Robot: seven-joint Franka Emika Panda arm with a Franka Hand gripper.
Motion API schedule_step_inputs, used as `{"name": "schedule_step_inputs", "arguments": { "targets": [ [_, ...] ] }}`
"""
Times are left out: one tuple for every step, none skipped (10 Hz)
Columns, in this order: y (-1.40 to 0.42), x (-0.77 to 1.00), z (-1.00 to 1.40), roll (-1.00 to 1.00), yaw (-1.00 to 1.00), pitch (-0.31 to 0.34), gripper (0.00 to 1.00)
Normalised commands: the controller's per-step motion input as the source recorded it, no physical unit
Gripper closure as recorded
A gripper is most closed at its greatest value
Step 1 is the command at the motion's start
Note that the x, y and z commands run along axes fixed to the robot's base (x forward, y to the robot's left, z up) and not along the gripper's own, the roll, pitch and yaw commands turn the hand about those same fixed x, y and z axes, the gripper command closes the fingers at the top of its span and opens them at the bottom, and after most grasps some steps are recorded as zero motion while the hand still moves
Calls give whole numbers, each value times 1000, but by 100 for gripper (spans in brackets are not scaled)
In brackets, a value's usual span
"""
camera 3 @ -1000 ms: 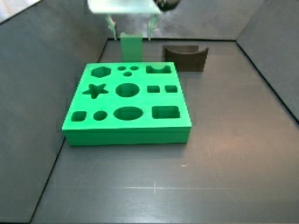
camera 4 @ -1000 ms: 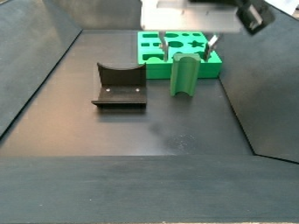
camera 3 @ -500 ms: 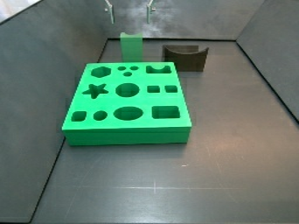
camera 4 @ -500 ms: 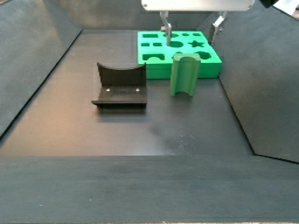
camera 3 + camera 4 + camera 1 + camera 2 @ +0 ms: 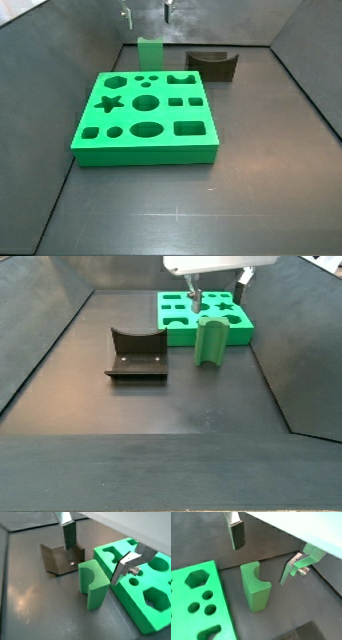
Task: Pick up the arch object. Move up. Place the arch object on the fixture. Regrasp the arch object. Rotate the arch object. Move to above the board. Insert the arch object.
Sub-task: Rotate the arch object.
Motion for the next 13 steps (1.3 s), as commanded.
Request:
{"name": "schedule_step_inputs", "arguments": {
  "targets": [
    [4,19,-16,1,1000,5,0],
    [3,19,-16,1,1000,5,0],
    [2,19,-16,1,1000,5,0],
    [2,20,-16,1,1000,5,0],
    [2,20,-16,1,1000,5,0],
    [1,20,-16,1,1000,6,0],
    [0,20,-16,1,1000,6,0],
    [0,20,-16,1,1000,6,0],
    [0,20,-16,1,1000,6,0],
    [0,20,-16,1,1000,6,0],
    [0,20,-16,1,1000,7,0],
    [0,20,-16,1,1000,7,0],
    [0,20,-16,1,1000,7,0]
  ]
}}
